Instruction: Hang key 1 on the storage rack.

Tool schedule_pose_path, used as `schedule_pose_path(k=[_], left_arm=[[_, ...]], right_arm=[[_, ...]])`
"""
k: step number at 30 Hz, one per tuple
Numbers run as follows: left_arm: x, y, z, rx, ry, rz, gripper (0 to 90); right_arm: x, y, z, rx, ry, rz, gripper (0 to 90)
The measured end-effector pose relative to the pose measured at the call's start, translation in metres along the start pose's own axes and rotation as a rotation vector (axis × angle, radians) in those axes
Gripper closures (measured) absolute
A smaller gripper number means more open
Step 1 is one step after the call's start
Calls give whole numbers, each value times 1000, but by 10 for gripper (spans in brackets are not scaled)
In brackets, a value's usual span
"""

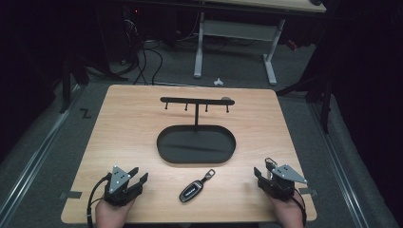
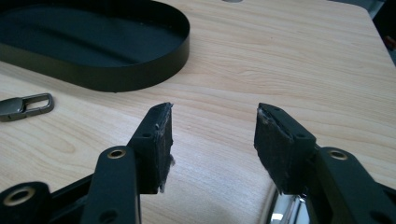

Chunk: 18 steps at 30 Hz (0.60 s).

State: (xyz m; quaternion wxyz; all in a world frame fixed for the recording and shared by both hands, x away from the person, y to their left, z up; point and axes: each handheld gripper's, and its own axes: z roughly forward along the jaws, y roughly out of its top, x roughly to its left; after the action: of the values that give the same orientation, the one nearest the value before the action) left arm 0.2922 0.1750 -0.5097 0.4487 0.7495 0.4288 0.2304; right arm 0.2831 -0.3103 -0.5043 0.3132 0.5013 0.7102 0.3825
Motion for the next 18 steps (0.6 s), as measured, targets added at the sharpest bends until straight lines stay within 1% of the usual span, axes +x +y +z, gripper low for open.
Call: schedule_pose_path(k=[1, 2, 3, 4, 5, 6, 9, 11, 12, 13, 15, 16, 17, 18], left_arm=[[0, 0, 0, 0, 0, 0, 567], [-3, 1, 1, 4, 6, 15, 567], [-3, 1, 1, 4, 6, 15, 568], [-5, 1, 2, 5, 8, 28, 568], [-6, 1, 3, 4, 7, 33, 571], [-8, 2, 4, 8, -3, 38, 589], [-12, 2, 7, 17, -12, 46, 621], [-19, 2, 11, 45, -41, 66, 671], [-19, 2, 11, 45, -41, 66, 696], [-23, 3, 12, 51, -54, 76, 696], [-33, 4, 16, 73, -79, 113, 734], [-41, 4, 18, 87, -101, 135, 769], [-41, 4, 18, 87, -101, 135, 785], [-45, 4, 19, 99, -114, 148, 785]], right_arm=[[0, 0, 0, 0, 0, 0, 475], [1, 0, 0, -1, 3, -6, 491], [1, 0, 0, -1, 3, -6, 491], [1, -1, 0, -2, 5, -10, 491], [1, -1, 0, 0, 6, -10, 488], [1, -2, -1, 3, 14, -18, 480], [0, -3, -1, 4, 13, -27, 475], [-1, -2, -4, 1, 6, -18, 473], [-1, -2, -5, -1, 3, -14, 469], [-1, -2, -5, -1, 3, -14, 469], [-2, -2, -5, 0, -3, -8, 469], [-2, -2, -5, 5, 7, 1, 473], [-2, -2, -5, 5, 7, 1, 473], [-3, -1, -4, 3, 13, -2, 473]])
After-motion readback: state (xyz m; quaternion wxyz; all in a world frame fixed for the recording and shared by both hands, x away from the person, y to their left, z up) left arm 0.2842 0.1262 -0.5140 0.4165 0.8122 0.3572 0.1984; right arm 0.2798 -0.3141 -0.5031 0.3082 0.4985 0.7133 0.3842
